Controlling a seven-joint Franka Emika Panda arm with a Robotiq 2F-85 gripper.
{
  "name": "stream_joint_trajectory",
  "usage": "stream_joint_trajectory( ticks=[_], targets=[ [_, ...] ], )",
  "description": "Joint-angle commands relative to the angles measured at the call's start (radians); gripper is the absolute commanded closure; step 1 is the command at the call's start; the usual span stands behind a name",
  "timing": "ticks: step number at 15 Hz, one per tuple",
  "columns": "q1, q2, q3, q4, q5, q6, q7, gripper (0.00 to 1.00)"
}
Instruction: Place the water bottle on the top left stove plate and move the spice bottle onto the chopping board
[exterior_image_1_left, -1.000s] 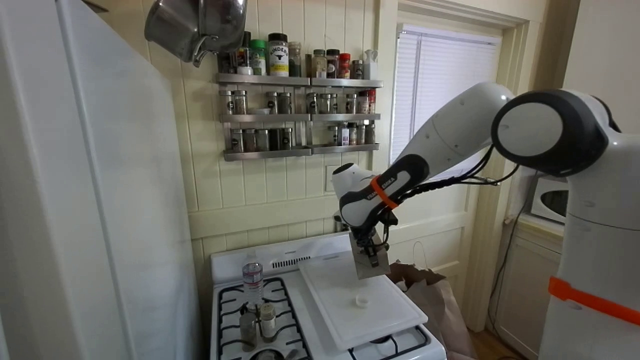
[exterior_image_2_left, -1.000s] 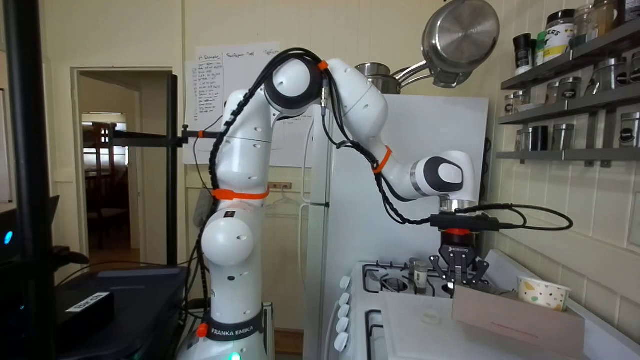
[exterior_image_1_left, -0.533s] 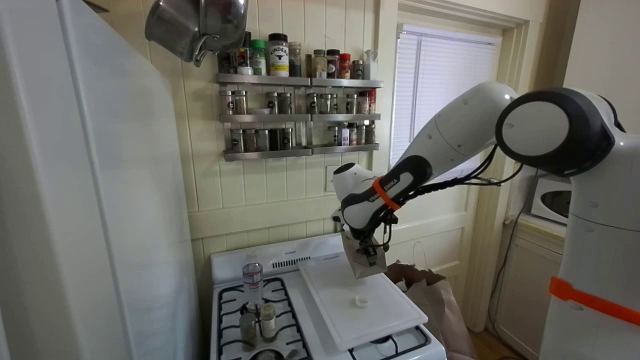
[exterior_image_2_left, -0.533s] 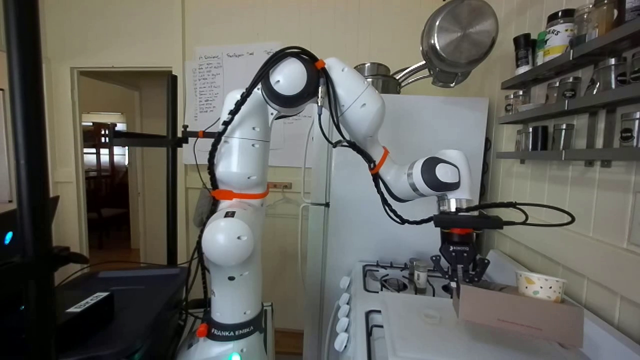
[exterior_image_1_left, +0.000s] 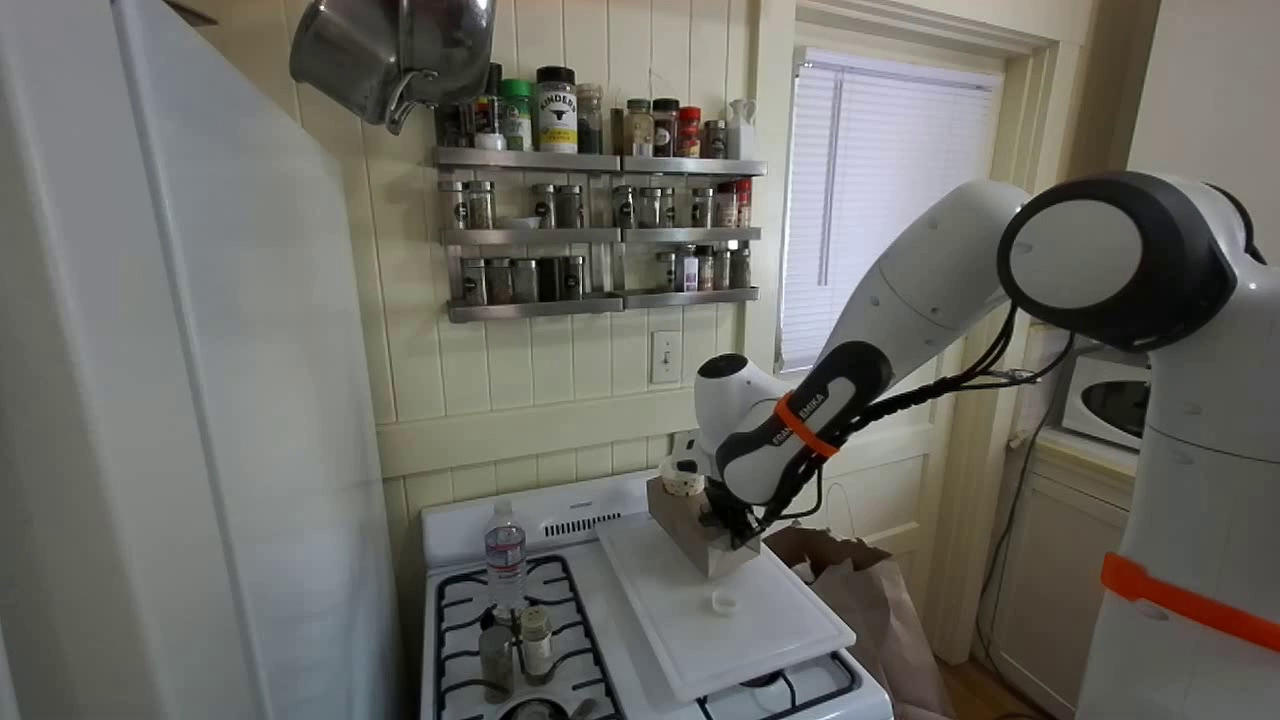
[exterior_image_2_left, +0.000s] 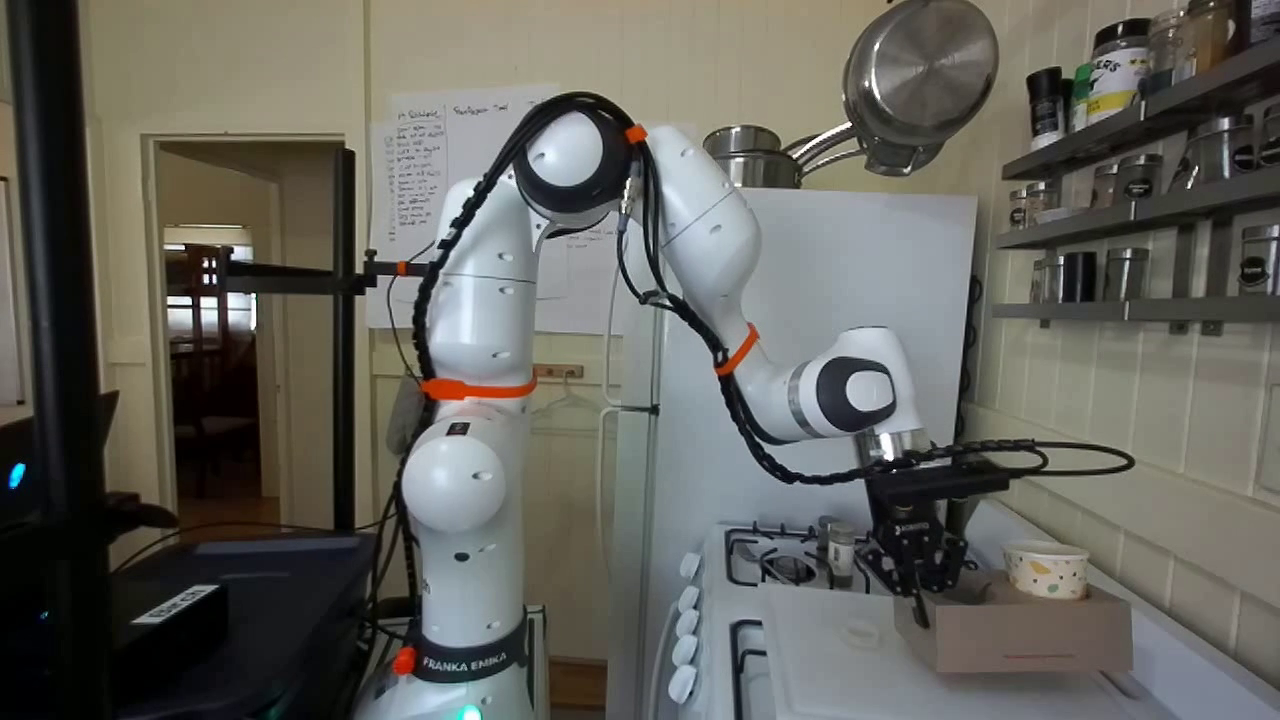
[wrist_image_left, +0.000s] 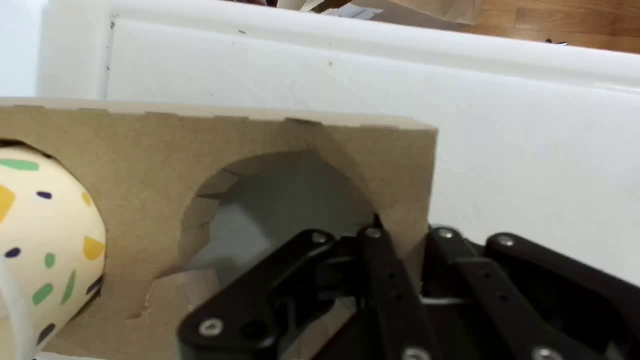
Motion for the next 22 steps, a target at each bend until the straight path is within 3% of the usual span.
stream_joint_trajectory(
  ticks=[1,4,5,7,15,17,18,22],
  targets=[
    [-0.013,-0.09,-0.021,-0.152,-0.017,0.152,-0.045,0.98],
    [-0.017,-0.131,-0.036,-0.221,0.003,0.213,-0.014,0.98],
    [-0.017,-0.139,-0.042,-0.234,0.034,0.217,-0.019,0.68],
    [-0.017,-0.158,-0.049,-0.249,0.035,0.217,-0.007,0.62],
    [-0.053,-0.296,0.004,-0.222,-0.269,0.176,0.308,0.02],
    [-0.024,-0.324,0.005,-0.214,-0.239,0.18,0.352,0.0],
    [0.014,-0.321,-0.006,-0.203,-0.145,0.16,0.343,0.0],
    [0.141,-0.241,0.018,-0.131,0.007,0.129,0.199,0.0]
  ],
)
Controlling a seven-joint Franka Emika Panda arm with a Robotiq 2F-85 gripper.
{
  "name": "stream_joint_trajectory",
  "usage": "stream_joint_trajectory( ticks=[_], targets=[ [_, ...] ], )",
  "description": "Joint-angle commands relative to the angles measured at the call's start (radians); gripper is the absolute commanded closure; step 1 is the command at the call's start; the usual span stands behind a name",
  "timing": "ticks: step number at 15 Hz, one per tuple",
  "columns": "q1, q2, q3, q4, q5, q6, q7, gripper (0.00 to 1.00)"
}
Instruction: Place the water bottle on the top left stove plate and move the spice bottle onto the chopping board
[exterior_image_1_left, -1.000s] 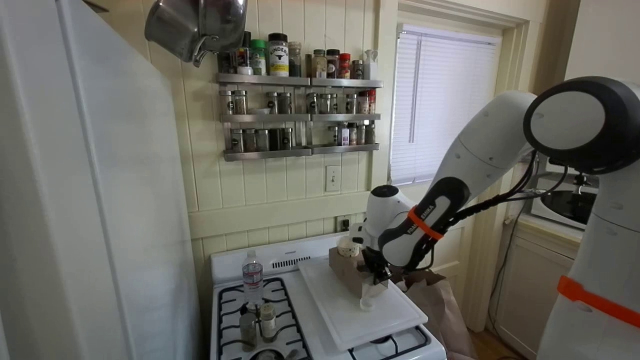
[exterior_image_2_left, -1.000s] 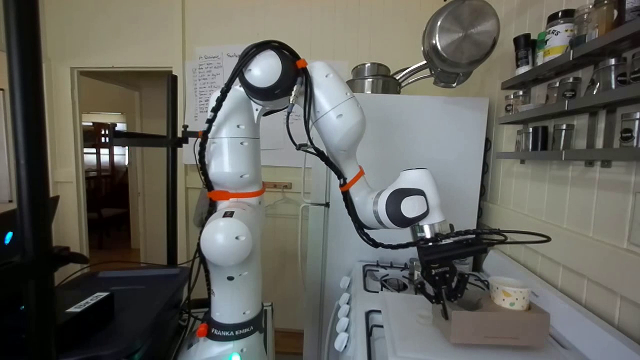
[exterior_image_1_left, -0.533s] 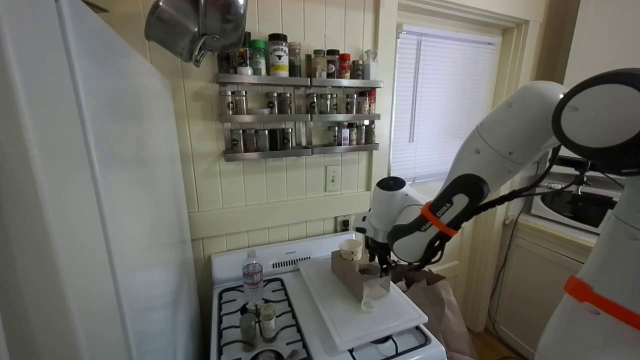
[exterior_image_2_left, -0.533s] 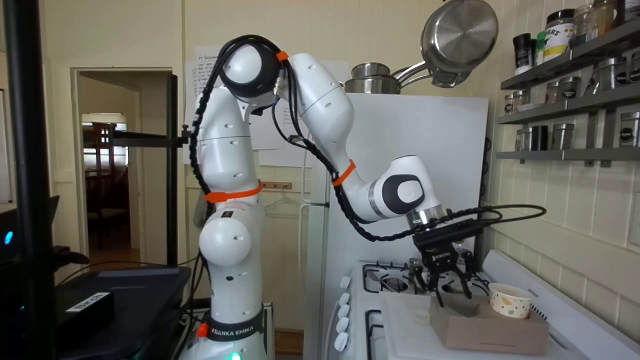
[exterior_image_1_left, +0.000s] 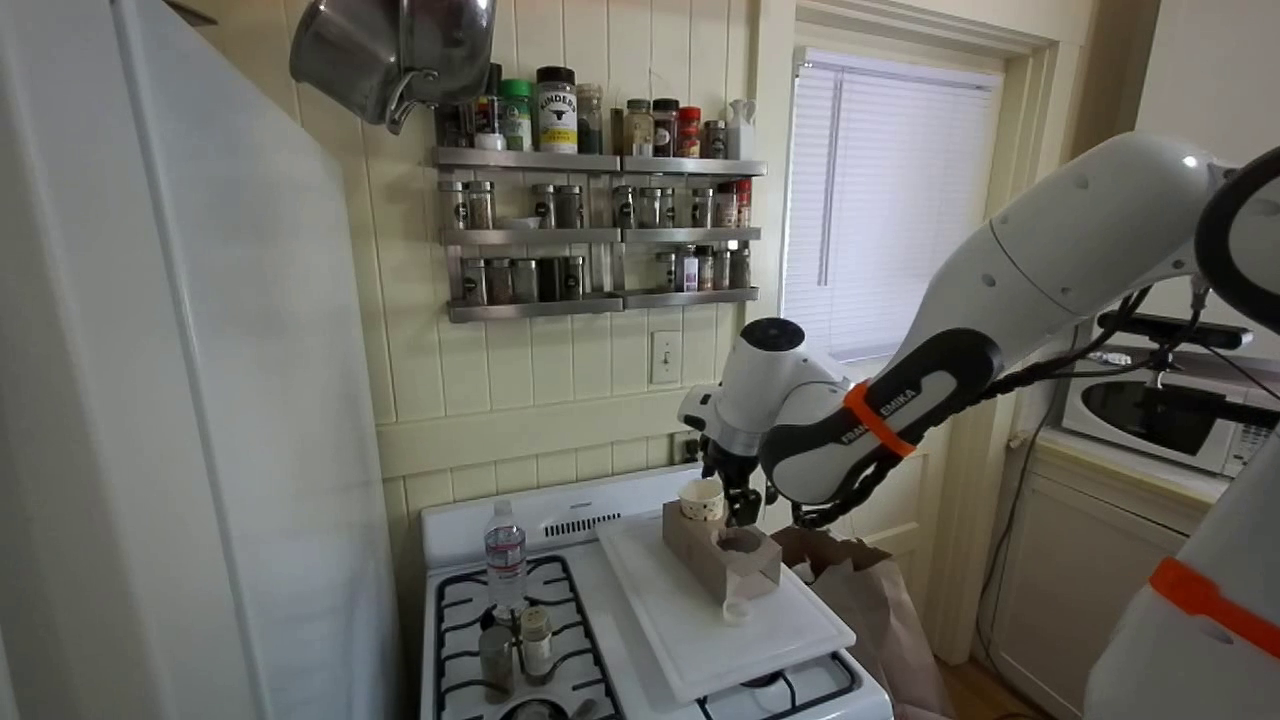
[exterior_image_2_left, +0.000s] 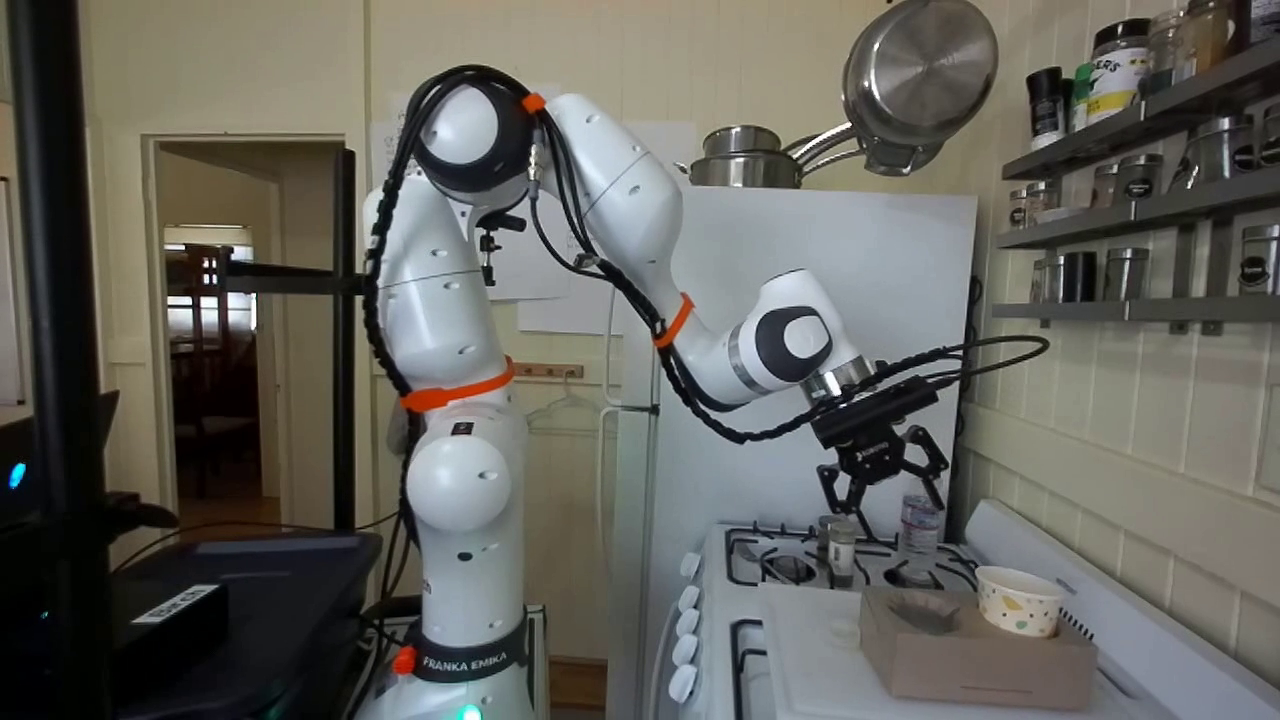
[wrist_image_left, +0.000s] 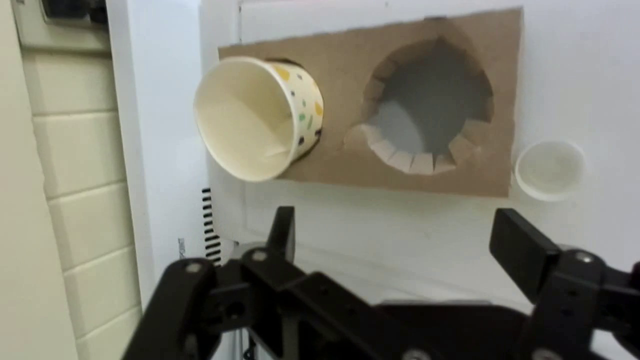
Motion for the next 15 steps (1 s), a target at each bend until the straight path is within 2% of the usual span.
stream_joint_trajectory(
  ticks=[1,4,6,7,8,11,12,13,14,15],
  targets=[
    [0.112,0.074,0.038,0.081,0.123,-0.076,-0.111,0.01],
    [0.147,0.179,0.116,0.227,0.127,-0.226,-0.091,0.0],
    [0.16,0.274,0.143,0.356,0.153,-0.379,-0.114,0.0],
    [0.145,0.155,0.136,0.223,0.113,-0.271,-0.072,0.0],
    [0.149,0.184,0.144,0.259,0.116,-0.294,-0.072,0.0],
    [0.144,0.184,0.141,0.255,0.116,-0.29,-0.071,0.0],
    [0.131,0.196,0.135,0.246,0.1,-0.298,-0.022,0.0],
    [0.135,0.225,0.127,0.237,0.16,-0.224,-0.065,0.0],
    [0.134,0.253,0.13,0.245,0.154,-0.212,-0.035,0.0],
    [0.141,0.301,0.128,0.253,0.23,-0.143,-0.098,0.0]
  ],
)
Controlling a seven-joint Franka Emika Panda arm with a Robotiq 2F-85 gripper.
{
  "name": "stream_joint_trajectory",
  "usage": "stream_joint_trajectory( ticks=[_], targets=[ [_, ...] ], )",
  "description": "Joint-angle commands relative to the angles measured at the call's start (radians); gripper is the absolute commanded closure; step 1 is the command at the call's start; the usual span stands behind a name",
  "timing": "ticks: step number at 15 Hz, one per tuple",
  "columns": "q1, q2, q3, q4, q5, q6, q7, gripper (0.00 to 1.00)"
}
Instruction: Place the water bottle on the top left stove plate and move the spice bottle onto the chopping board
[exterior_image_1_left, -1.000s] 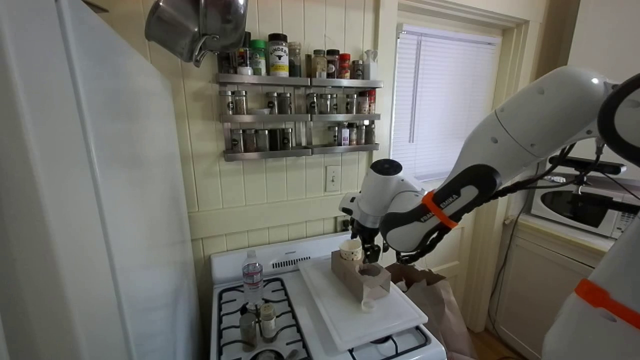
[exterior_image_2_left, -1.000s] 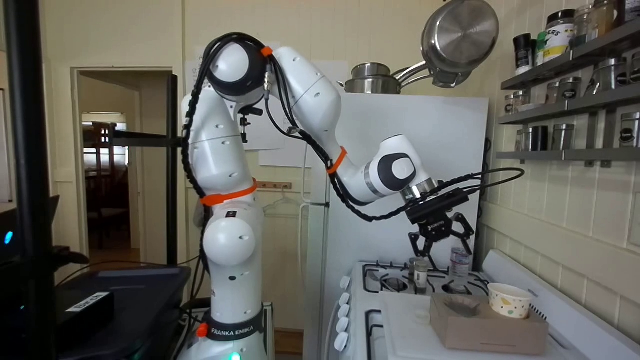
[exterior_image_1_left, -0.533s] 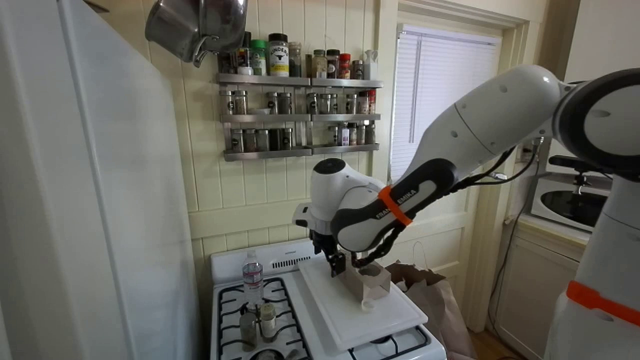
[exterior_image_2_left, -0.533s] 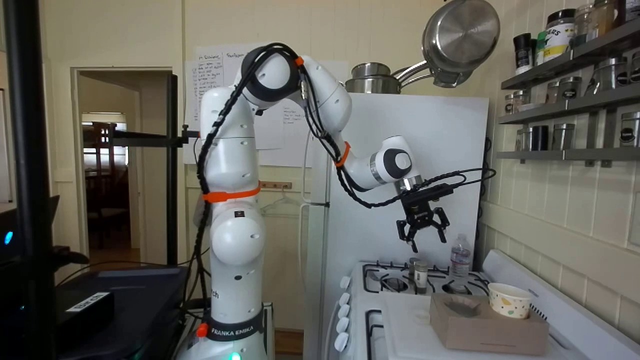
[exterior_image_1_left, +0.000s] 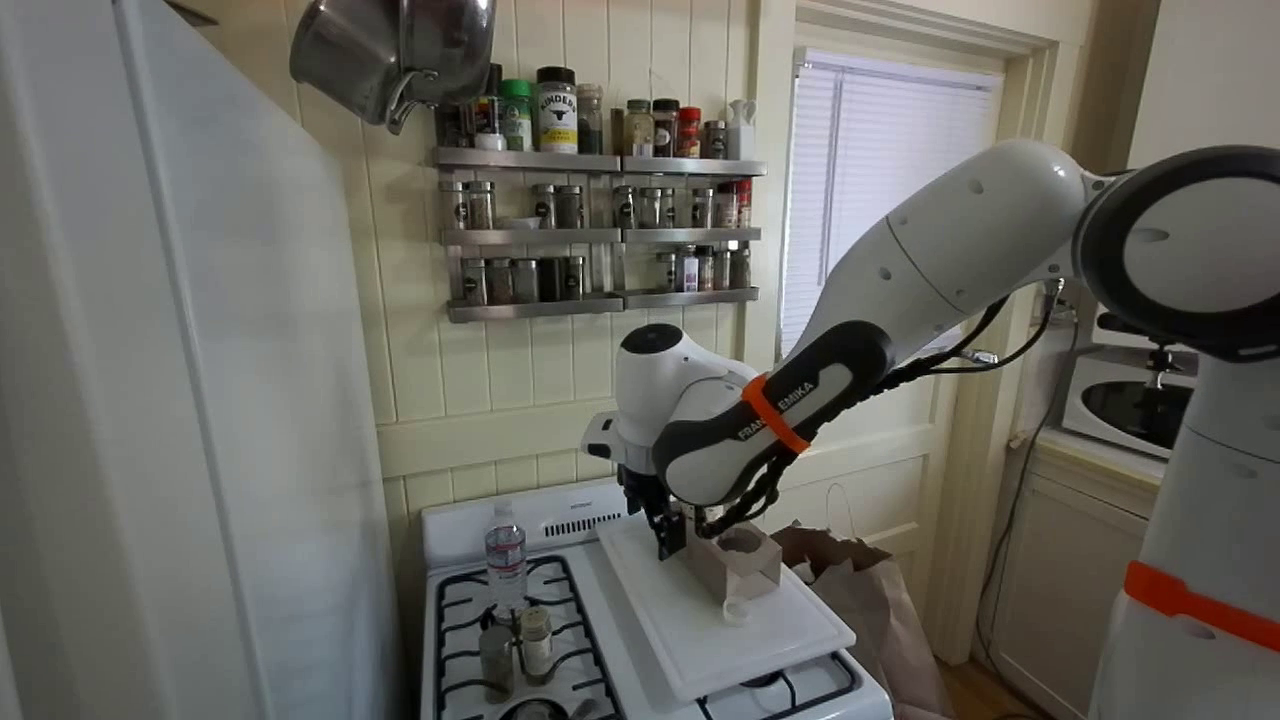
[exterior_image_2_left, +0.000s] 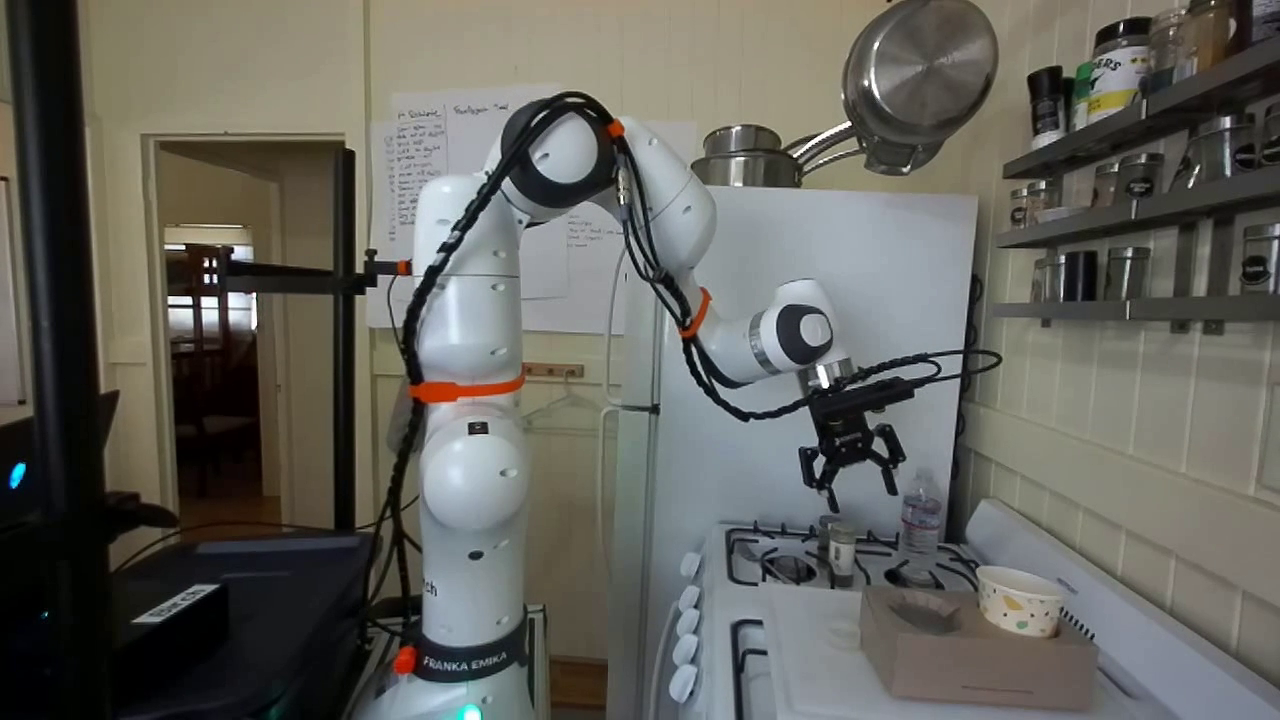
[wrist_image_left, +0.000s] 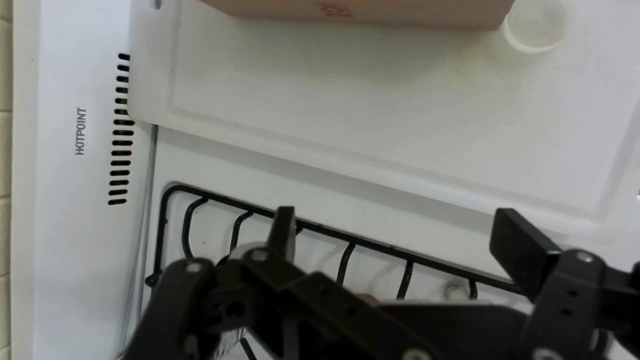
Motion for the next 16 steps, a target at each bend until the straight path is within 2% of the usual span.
stream_joint_trajectory(
  ticks=[1,3,6,9,10,11,14,16],
  targets=[
    [0.002,0.142,0.005,0.026,0.113,0.144,-0.034,0.0],
    [0.004,0.233,0.031,0.061,0.19,0.237,-0.063,0.0],
    [-0.004,0.35,0.089,0.151,0.232,0.303,-0.076,0.0],
    [0.016,0.445,0.112,0.268,0.193,0.249,-0.032,0.02],
    [0.016,0.471,0.121,0.302,0.197,0.24,-0.033,0.04],
    [0.013,0.49,0.129,0.327,0.202,0.232,-0.037,0.02],
    [0.004,0.545,0.148,0.395,0.221,0.192,-0.039,0.03],
    [0.009,0.569,0.152,0.43,0.23,0.139,-0.029,0.09]
  ],
)
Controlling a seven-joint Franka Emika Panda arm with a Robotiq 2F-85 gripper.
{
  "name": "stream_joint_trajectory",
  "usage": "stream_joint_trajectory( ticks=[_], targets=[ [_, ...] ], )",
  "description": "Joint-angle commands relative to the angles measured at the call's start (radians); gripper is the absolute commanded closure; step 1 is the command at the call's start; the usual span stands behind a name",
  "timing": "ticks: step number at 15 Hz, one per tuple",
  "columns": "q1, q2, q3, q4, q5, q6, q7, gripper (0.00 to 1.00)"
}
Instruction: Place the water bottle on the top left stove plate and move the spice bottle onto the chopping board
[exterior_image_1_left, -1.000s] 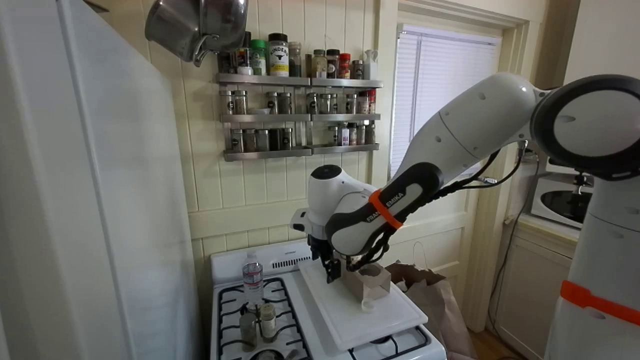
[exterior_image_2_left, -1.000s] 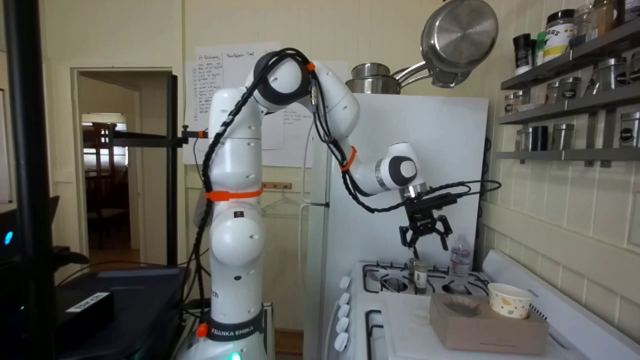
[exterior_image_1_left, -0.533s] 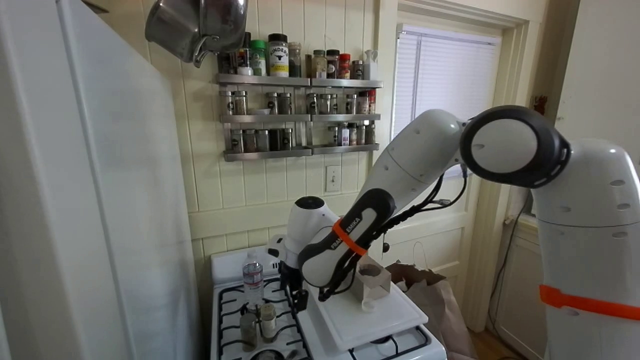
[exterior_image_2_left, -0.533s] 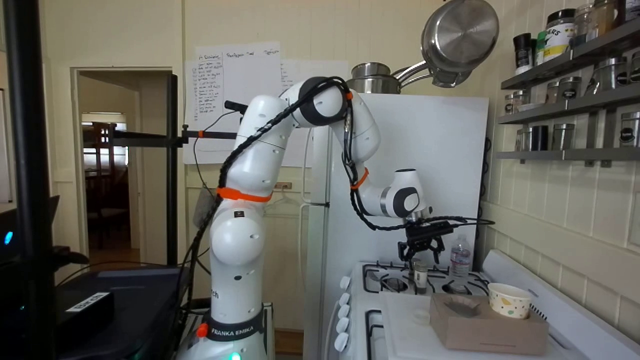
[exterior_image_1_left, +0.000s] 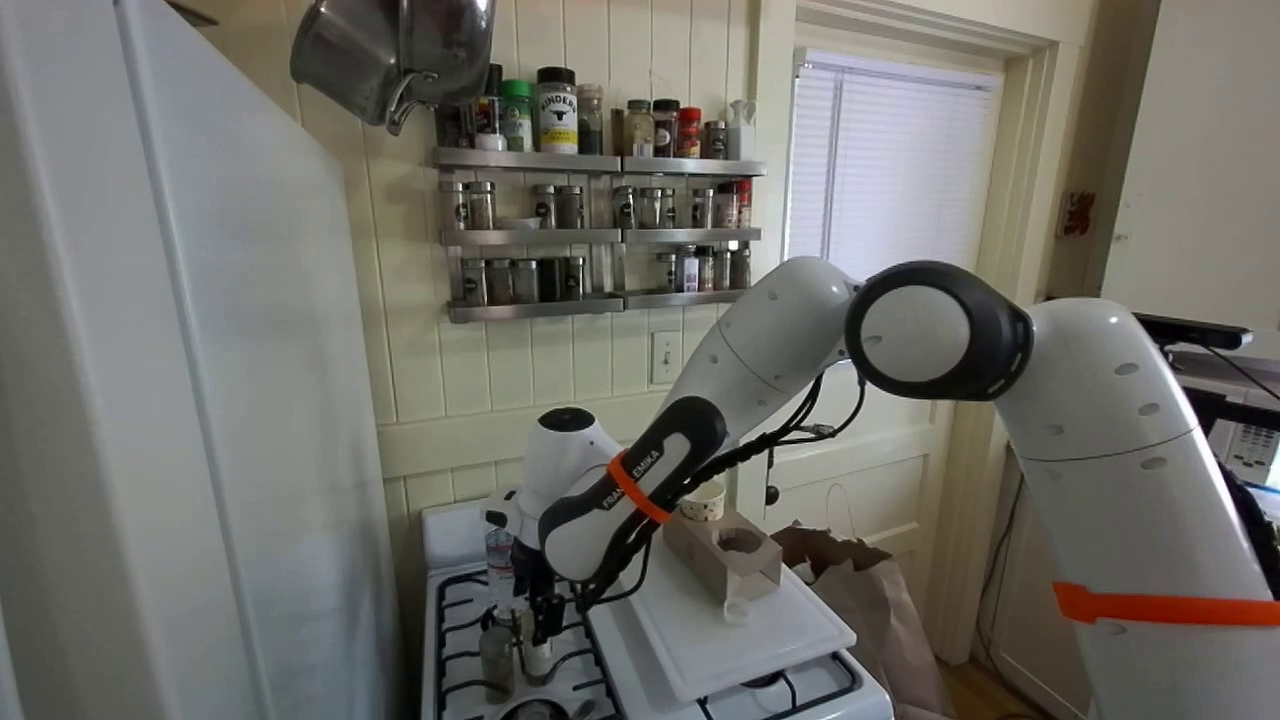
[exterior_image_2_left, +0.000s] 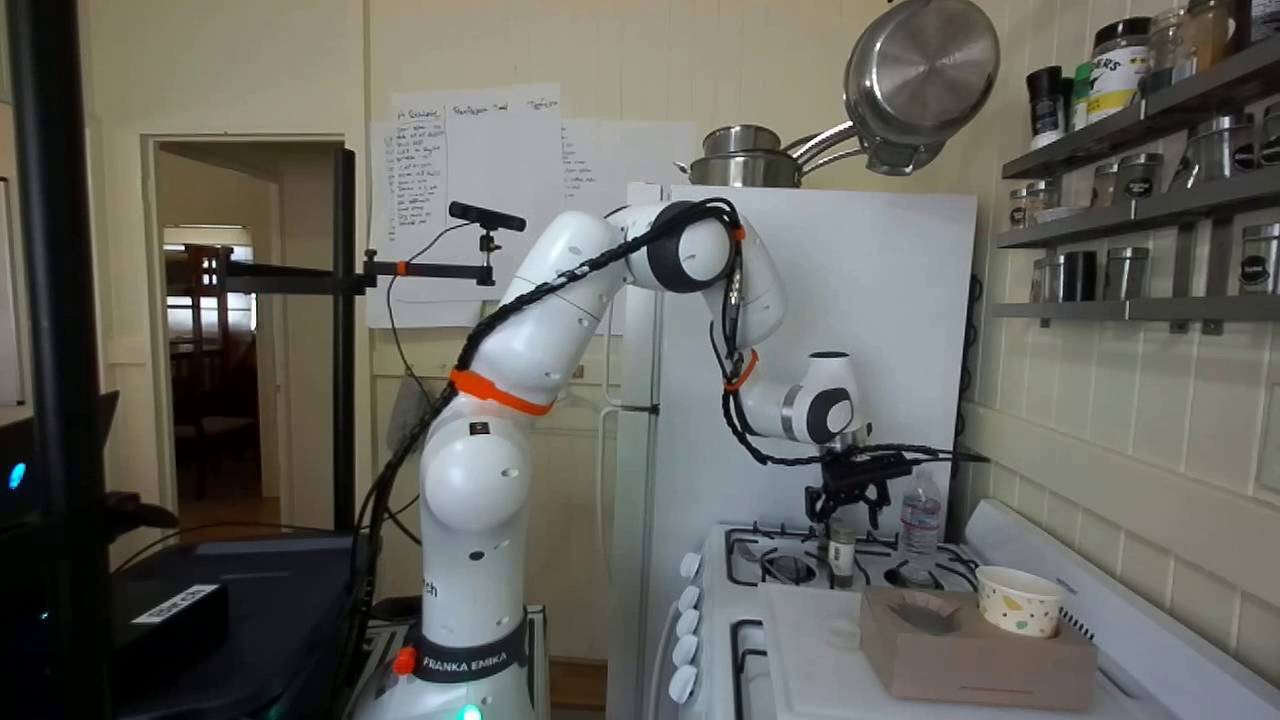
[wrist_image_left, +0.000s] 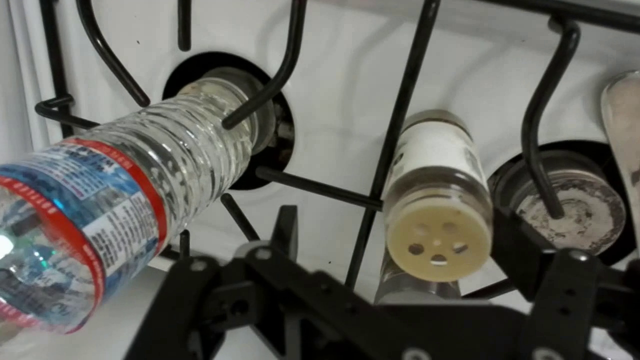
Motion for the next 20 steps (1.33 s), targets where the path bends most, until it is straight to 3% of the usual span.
stream_joint_trajectory(
  ticks=[1,3,5,9,13,20],
  targets=[
    [0.0,0.057,0.022,0.085,0.037,-0.111,0.012,0.09],
    [0.005,0.055,0.024,0.094,0.041,-0.152,0.033,0.21],
    [0.01,0.043,0.023,0.095,0.039,-0.177,0.054,0.43],
    [0.012,0.024,0.027,0.086,0.041,-0.214,0.095,0.73],
    [0.014,-0.002,0.033,0.065,0.031,-0.225,0.103,0.75],
    [0.045,-0.176,0.013,-0.059,-0.041,-0.178,0.153,0.75]
  ],
)
